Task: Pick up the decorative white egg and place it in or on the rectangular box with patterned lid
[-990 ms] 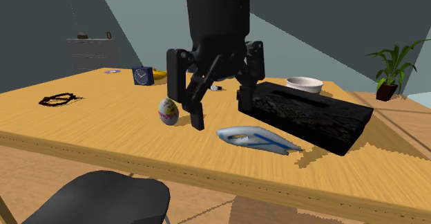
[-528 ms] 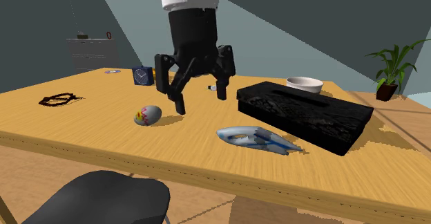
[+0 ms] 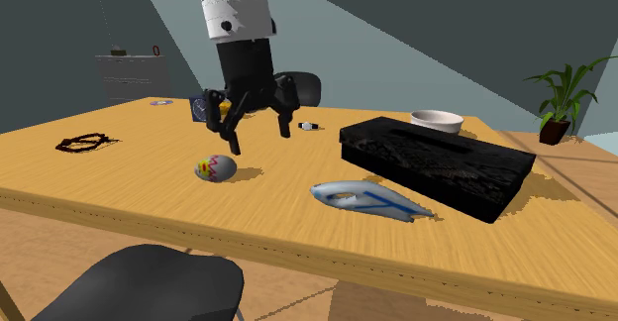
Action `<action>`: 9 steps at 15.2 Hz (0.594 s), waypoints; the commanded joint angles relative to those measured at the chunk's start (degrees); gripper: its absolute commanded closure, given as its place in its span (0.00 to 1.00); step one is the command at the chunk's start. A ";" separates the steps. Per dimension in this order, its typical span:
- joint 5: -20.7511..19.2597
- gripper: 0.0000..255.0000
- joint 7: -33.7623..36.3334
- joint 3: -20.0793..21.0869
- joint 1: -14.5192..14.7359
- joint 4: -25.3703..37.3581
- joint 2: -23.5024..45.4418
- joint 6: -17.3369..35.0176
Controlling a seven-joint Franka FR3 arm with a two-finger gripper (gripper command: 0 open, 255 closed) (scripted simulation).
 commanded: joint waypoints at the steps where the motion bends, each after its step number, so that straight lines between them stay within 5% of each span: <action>1: -0.79 0.00 0.20 0.06 -0.14 5.08 4.90 -0.14; 9: -3.77 0.00 1.01 0.01 0.25 26.59 23.90 -2.57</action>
